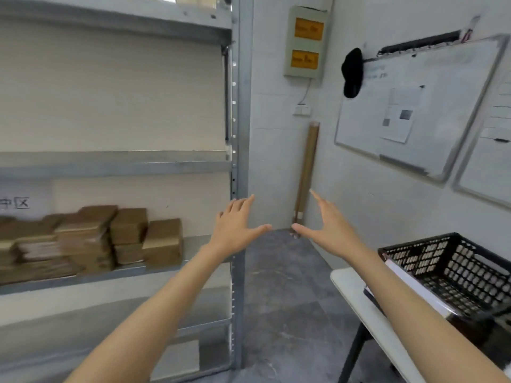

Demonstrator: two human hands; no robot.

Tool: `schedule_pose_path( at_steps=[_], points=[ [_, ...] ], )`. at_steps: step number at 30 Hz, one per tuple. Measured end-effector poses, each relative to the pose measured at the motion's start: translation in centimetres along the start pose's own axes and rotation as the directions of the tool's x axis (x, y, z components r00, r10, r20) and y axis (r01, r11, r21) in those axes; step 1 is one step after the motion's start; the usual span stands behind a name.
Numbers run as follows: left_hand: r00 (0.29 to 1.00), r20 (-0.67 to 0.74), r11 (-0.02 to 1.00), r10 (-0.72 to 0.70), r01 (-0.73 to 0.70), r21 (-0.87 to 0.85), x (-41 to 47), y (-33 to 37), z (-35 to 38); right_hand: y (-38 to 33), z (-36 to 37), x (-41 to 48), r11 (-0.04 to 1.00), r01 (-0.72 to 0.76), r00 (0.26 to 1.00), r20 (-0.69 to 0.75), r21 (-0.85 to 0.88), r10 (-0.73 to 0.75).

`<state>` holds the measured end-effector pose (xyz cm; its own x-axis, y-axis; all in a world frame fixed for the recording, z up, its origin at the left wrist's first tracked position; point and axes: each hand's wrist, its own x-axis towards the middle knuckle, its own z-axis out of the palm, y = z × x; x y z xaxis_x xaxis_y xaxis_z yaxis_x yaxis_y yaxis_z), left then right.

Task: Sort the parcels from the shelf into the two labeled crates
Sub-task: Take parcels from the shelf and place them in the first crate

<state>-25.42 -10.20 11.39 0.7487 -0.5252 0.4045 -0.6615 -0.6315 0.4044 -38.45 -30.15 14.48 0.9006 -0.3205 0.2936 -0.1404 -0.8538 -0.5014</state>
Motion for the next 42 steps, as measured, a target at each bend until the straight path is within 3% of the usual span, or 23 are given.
schedule_pose_path(
  at_steps=[10, 23, 32, 42],
  points=[
    [0.973, -0.044, 0.969, -0.226, 0.229, 0.087, -0.6, -16.7, -5.6, -10.5, 12.4, 9.0, 0.988, 0.152, 0.975, 0.157, 0.040, -0.157],
    [0.878, 0.096, 0.883, -0.469, 0.462, 0.084, 0.1, -34.5, -2.4, -15.8, 31.2, 19.5, 0.989, 0.089, 0.901, 0.415, 0.116, -0.130],
    [0.804, 0.208, 0.814, -0.557, 0.579, -0.056, 0.5, -40.6, 3.2, -14.3, 40.4, 22.3, 0.992, -0.041, 0.796, 0.604, 0.117, -0.039],
    [0.813, 0.212, 0.786, -0.542, 0.580, -0.215, 1.5, -42.8, 6.9, -13.1, 45.9, 24.4, 0.984, -0.060, 0.737, 0.672, 0.168, -0.070]
  ],
)
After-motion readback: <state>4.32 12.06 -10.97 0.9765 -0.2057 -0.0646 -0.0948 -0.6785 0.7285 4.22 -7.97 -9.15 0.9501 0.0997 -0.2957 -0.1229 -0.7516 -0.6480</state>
